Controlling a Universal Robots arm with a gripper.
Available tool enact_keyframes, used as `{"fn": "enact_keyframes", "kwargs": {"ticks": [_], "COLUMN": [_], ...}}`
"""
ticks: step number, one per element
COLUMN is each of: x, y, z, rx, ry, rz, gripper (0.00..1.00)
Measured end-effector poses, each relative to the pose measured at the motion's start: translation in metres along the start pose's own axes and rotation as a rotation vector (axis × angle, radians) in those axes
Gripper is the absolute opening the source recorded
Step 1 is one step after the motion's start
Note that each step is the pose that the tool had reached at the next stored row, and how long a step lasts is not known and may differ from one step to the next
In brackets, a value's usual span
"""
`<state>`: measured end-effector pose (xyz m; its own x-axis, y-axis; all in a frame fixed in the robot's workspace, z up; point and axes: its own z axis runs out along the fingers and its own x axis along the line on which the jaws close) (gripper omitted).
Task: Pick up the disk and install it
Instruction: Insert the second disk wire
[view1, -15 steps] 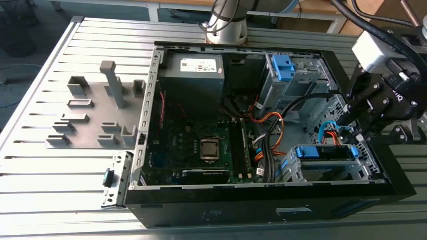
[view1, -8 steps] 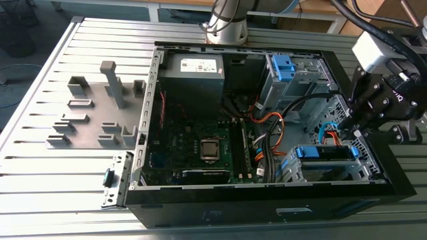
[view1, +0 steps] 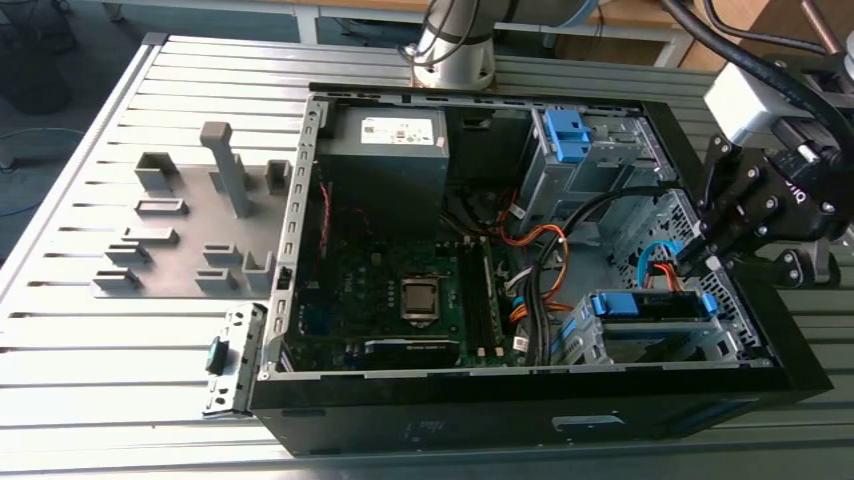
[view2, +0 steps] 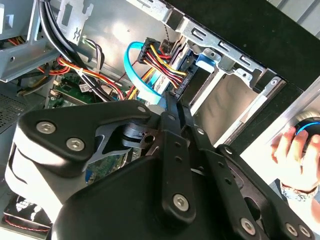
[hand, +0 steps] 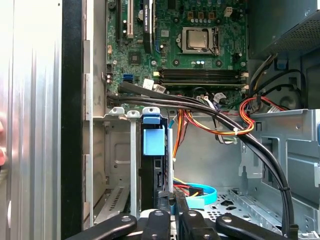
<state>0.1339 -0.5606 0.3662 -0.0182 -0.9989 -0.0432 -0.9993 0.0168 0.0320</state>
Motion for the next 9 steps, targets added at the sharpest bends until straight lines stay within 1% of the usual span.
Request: {"fn": "enact_keyframes", "kwargs": {"ticks": [2,4,6,9], "x": [0.0006,0.0024,0.0036,0.0042], "y": [0.0006,0.0029,0.0044,0.0047], "z": [0.0002,0.001,0.0037,0.0089], "rx": [0.0,0.0,0.0,0.0], "ry": [-0.0002,-0.0001,-0.0003,0.0], "rz": [0.0,0.0,0.0,0.0], "gripper": [0.16,0.16,0.16,0.16]}}
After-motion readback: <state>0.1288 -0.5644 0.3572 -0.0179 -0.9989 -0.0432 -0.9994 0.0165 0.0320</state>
